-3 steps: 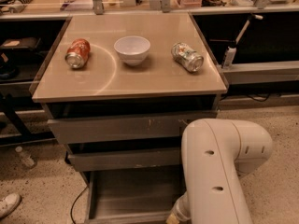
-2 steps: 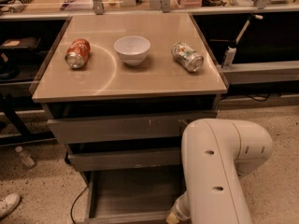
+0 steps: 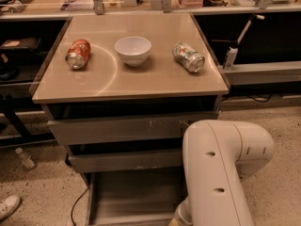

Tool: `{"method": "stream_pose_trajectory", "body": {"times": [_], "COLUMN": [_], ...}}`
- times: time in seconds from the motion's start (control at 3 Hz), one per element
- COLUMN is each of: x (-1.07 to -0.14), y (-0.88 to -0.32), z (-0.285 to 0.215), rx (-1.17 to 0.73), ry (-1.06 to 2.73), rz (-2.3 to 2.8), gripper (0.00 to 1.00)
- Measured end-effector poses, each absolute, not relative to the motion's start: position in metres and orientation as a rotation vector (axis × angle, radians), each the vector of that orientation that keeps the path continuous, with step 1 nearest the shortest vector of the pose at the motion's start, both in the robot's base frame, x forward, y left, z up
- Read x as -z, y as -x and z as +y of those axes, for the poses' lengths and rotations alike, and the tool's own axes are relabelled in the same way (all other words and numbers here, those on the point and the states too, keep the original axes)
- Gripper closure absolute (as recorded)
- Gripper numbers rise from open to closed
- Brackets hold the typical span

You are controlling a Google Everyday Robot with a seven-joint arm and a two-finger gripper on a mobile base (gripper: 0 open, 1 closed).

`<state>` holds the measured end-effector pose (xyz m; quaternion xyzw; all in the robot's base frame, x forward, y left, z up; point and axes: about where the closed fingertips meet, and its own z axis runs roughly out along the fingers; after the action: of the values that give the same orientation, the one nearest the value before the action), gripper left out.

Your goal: Open bottom drawer

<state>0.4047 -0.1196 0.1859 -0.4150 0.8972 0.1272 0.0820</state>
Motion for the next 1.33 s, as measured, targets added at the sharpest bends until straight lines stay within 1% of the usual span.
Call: {"method": "stream_pose_trajectory", "body": {"times": [1.33], "x": [-0.1899], "y": [-0.3953], "z": [-0.1206], "rx": [-0.351], "ry": [1.151], "rz": [2.725], "gripper": [1.00]}}
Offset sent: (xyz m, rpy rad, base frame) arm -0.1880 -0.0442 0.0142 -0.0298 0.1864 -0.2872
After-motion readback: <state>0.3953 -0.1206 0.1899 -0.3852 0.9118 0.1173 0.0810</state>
